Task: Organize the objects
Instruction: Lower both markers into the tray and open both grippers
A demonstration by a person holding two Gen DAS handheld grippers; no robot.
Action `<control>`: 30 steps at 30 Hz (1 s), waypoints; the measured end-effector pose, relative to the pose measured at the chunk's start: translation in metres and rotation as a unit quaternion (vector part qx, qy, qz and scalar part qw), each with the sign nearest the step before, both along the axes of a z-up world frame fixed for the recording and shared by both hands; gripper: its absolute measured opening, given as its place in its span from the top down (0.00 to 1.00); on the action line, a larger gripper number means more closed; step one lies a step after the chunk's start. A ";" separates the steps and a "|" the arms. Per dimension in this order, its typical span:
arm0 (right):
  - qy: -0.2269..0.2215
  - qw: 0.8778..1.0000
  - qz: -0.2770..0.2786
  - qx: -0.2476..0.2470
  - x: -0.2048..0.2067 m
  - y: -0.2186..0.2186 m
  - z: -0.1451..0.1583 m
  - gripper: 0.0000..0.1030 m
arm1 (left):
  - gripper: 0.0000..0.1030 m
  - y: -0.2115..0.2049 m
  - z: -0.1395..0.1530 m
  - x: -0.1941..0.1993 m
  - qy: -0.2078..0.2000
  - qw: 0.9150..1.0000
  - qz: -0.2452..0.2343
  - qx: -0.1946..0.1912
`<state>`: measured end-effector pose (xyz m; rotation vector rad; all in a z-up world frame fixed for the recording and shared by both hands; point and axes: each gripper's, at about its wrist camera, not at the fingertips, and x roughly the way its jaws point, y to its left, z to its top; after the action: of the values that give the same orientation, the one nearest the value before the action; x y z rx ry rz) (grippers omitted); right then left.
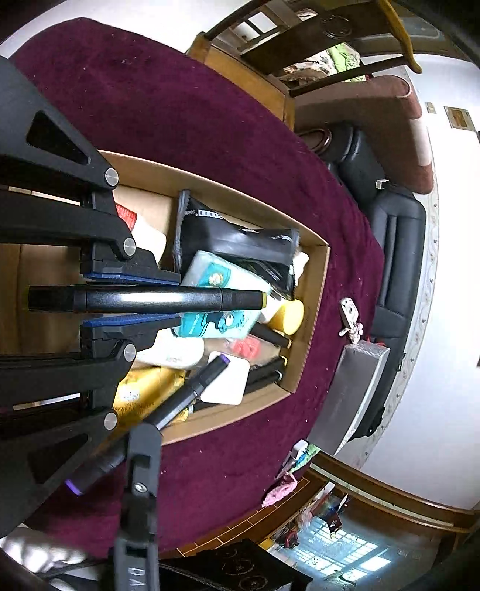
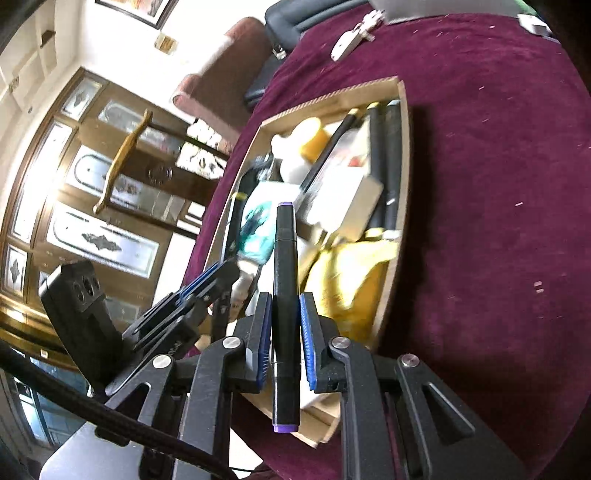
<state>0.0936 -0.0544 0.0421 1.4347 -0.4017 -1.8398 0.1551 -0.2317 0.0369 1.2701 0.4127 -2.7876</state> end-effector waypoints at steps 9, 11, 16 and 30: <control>0.014 0.999 0.015 0.039 0.013 -0.035 -0.017 0.87 | 0.89 -0.005 -0.007 0.005 0.004 1.000 0.000 0.006; 0.031 0.998 0.017 0.055 0.014 -0.039 -0.015 0.87 | 0.89 -0.006 -0.007 0.007 0.007 1.000 -0.001 0.010; 0.085 0.993 0.012 0.083 0.019 -0.042 -0.003 0.86 | 0.89 -0.008 -0.005 0.011 0.024 0.999 -0.006 0.020; 0.216 0.969 -0.074 0.096 0.030 -0.023 0.048 0.50 | 0.29 0.004 0.056 0.046 0.149 0.983 0.059 -0.085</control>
<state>0.1237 -0.0773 0.0897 1.1003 -0.1141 -2.2952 0.2012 -0.2274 0.0932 0.7703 0.2444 -2.8414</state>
